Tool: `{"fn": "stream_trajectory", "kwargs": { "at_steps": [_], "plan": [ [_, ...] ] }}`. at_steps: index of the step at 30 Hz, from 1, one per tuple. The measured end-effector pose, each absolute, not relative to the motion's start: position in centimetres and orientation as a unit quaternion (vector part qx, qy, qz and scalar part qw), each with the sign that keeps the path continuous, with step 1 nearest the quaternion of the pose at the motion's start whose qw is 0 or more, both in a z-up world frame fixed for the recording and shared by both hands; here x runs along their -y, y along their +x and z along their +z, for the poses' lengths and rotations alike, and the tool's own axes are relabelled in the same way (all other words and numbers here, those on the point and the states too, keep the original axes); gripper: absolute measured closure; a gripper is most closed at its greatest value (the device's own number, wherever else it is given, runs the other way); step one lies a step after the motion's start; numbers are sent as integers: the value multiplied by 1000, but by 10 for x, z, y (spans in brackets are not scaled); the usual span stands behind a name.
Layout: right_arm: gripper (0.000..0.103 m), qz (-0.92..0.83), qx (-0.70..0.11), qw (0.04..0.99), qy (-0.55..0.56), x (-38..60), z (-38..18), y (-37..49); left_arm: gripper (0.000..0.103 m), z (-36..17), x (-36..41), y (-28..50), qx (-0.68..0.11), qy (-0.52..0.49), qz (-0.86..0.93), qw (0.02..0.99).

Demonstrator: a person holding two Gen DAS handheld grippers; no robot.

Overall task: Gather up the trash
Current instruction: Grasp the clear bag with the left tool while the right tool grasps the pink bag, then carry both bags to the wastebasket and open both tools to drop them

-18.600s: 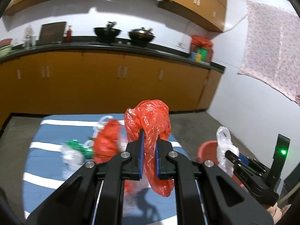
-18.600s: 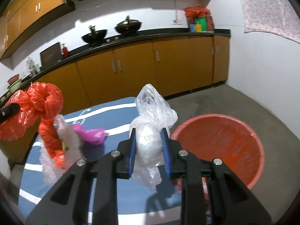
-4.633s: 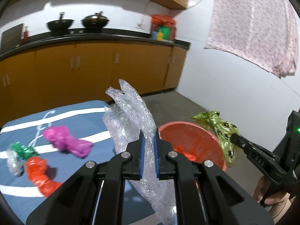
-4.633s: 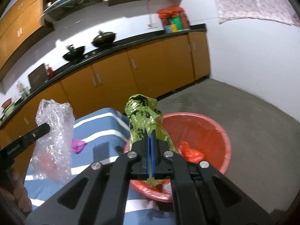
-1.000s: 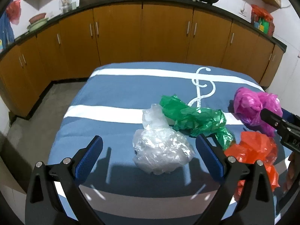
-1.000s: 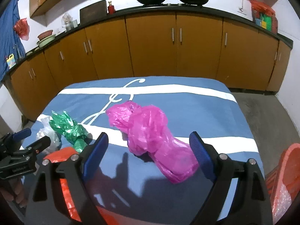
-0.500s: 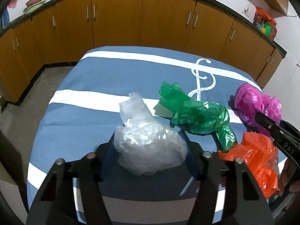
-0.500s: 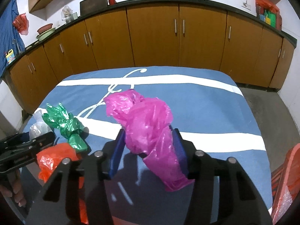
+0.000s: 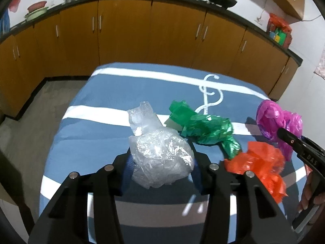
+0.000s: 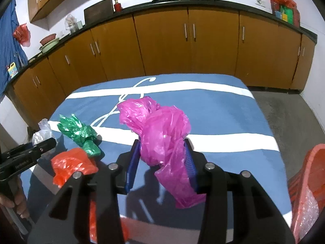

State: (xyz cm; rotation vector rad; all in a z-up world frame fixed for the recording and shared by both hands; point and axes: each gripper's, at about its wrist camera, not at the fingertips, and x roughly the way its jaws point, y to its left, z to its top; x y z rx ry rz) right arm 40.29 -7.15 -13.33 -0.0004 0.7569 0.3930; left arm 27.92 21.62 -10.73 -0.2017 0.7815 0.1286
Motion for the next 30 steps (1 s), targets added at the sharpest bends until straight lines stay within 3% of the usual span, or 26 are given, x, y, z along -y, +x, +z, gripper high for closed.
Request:
{"fn": "stream_trajectory", "kwargs": {
  "at_steps": [13,30],
  "plan": [
    [61,144,-332,931,55,145,-92,359,55,-52,-171,250,-328,-84,9,941],
    [61,-27,-290,950,109,317,-56,276,55,-23,-12,246,-314,-61,-147,936]
  ]
}}
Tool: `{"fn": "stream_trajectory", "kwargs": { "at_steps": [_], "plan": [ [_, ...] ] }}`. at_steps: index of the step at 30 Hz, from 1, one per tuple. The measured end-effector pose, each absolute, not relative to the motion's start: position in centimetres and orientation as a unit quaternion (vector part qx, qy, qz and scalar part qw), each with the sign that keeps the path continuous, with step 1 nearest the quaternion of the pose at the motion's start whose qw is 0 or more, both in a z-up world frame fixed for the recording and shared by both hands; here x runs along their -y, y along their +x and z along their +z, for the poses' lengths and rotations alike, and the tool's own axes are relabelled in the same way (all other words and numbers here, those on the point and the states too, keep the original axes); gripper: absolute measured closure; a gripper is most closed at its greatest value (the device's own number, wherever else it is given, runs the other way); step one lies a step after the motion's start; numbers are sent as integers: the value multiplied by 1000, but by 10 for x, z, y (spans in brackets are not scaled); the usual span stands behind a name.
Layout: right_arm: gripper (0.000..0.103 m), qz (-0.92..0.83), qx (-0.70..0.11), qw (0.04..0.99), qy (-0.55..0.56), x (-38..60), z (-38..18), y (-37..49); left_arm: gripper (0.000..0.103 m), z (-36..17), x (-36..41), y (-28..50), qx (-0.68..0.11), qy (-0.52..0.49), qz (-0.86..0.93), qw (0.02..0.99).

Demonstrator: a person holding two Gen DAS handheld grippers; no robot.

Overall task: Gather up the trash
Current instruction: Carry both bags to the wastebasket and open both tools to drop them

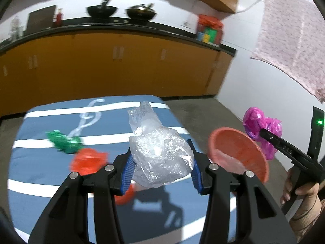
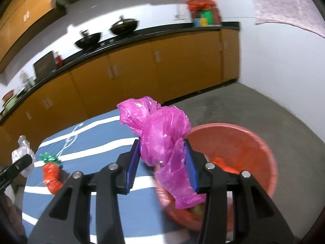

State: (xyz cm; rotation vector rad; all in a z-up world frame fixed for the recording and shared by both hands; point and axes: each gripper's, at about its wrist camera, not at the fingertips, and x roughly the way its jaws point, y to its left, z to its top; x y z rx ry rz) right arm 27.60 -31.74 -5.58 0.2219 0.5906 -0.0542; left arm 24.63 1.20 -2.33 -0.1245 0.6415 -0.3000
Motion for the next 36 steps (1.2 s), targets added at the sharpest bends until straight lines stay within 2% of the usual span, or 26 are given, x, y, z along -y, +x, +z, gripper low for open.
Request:
{"fn": "stream_trajectory", "kwargs": {
  "at_steps": [14,36],
  "plan": [
    [61,-92,-295,940,142,400,-82,253,55,-45,88,257,-340,-5,-218,915],
    [61,-105,-296,935,163,434,-95,285,55,-78,189,284,-363,59,-300,880]
  ]
}}
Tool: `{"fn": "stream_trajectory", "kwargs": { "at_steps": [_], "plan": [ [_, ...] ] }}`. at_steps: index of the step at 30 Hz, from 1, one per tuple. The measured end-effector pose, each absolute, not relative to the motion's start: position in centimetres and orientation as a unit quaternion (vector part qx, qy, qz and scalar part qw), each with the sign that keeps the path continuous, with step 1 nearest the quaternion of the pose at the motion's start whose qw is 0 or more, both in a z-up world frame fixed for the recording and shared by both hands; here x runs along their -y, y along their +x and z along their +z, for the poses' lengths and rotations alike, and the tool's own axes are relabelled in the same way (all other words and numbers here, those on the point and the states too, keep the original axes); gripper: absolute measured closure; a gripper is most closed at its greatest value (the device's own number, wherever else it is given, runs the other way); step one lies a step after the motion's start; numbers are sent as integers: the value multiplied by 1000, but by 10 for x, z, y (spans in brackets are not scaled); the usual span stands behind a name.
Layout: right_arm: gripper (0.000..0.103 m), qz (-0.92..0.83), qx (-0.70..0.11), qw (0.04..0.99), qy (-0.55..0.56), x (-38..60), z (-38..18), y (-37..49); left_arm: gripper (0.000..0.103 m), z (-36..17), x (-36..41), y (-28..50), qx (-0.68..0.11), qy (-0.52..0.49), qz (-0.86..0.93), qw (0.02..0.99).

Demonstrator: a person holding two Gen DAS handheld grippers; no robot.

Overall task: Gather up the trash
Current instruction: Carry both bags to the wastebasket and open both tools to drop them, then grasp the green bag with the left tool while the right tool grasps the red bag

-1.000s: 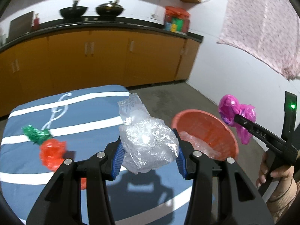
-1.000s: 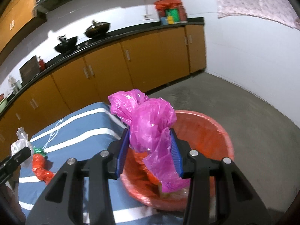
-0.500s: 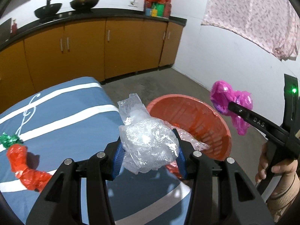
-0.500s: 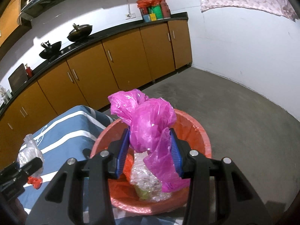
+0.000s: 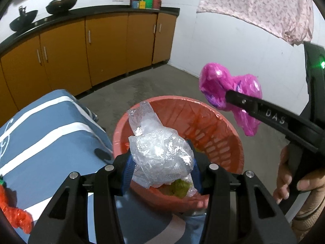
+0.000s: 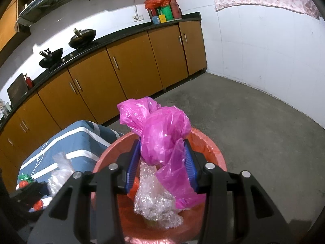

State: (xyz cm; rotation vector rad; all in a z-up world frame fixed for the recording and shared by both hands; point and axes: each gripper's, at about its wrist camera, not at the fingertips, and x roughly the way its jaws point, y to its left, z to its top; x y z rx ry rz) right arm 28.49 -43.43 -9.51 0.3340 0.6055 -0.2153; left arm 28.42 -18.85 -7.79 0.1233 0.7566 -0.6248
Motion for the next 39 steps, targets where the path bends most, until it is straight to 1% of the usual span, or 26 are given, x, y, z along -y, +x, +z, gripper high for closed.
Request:
{"fn": "stream_trajectory", "kwargs": {
  "at_steps": [5,8,10,11,14,21,25,28,29,31,35,36,39],
  "plan": [
    [60,-102,-299,931,182,447,-101,294,55,-87,199,296,-377,61,-306,872],
    [59,-98,-300,929,194,454,-105,297,46,-91,203,300,-382,62,-312,868],
    [54,-96,-301,928,200,457,-109,295,37,-93,203,301,-385,59,-312,867],
    [52,-97,-301,927,200,458,-111,294,36,-94,204,302,-386,57,-313,866],
    [50,-100,-302,927,199,459,-113,293,35,-96,202,301,-390,54,-311,865],
    [49,-109,-298,930,183,456,-108,288,35,-90,166,300,-389,27,-277,878],
    [48,-95,-295,936,167,437,-102,289,32,-78,129,293,-371,10,-243,896],
    [44,-70,-294,942,149,411,-99,291,30,-66,90,283,-350,-2,-213,912],
    [44,-54,-294,944,139,396,-98,293,30,-60,71,277,-338,-5,-196,920],
    [43,-27,-296,946,127,370,-97,296,25,-53,41,267,-322,-13,-167,932],
    [37,59,-307,944,101,297,-99,303,22,-45,-39,250,-293,-19,-74,953],
    [37,78,-309,943,97,280,-100,304,19,-47,-54,248,-291,-16,-52,955],
    [33,136,-317,935,81,225,-102,304,19,-57,-109,246,-303,-20,21,952]
  ]
}}
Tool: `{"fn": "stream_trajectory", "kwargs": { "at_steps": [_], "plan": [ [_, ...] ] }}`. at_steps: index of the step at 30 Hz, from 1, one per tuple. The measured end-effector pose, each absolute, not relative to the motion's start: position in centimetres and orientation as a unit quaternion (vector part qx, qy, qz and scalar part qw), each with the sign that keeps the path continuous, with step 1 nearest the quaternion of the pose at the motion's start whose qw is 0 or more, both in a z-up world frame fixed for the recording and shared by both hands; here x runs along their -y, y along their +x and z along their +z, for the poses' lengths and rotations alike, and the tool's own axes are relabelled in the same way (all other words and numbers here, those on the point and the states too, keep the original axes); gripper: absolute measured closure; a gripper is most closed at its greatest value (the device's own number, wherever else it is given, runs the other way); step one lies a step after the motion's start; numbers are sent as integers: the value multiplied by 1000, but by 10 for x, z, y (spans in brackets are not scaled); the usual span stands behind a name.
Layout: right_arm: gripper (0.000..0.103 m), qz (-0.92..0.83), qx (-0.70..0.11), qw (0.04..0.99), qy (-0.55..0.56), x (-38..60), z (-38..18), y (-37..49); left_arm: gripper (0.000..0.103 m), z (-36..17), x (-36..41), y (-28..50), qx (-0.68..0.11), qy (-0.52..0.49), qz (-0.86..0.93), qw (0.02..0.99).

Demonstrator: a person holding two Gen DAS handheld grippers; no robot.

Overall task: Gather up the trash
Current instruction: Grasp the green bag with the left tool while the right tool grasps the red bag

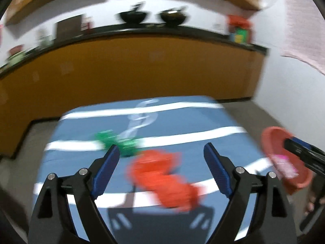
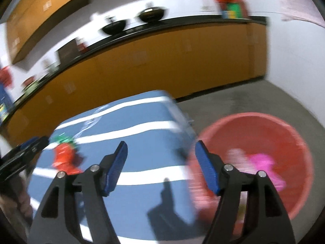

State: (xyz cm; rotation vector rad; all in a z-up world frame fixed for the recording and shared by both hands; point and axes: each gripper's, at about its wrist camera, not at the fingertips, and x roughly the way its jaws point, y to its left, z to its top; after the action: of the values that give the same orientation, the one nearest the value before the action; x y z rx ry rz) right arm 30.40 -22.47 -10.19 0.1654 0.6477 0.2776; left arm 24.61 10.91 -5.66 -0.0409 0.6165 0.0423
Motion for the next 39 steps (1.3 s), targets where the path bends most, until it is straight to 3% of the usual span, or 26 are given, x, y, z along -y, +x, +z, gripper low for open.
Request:
{"fn": "stream_trajectory", "kwargs": {
  "at_steps": [11,29,31,33,34,39],
  "plan": [
    [27,255,-347,902,28,74,-118,295,12,-81,-245,230,-319,-59,169,931],
    [26,254,-376,890,-44,13,-149,315,8,-98,-255,240,-334,-52,155,928],
    [33,257,-379,888,-51,10,-153,317,7,-98,-253,243,-336,-53,150,928],
    [51,259,-387,883,-58,9,-157,318,7,-98,-250,247,-338,-57,143,928],
    [55,261,-392,880,-59,9,-159,319,7,-98,-248,249,-340,-59,140,928],
    [63,253,-386,886,-46,26,-158,318,7,-99,-234,261,-348,-81,115,927]
  ]
}}
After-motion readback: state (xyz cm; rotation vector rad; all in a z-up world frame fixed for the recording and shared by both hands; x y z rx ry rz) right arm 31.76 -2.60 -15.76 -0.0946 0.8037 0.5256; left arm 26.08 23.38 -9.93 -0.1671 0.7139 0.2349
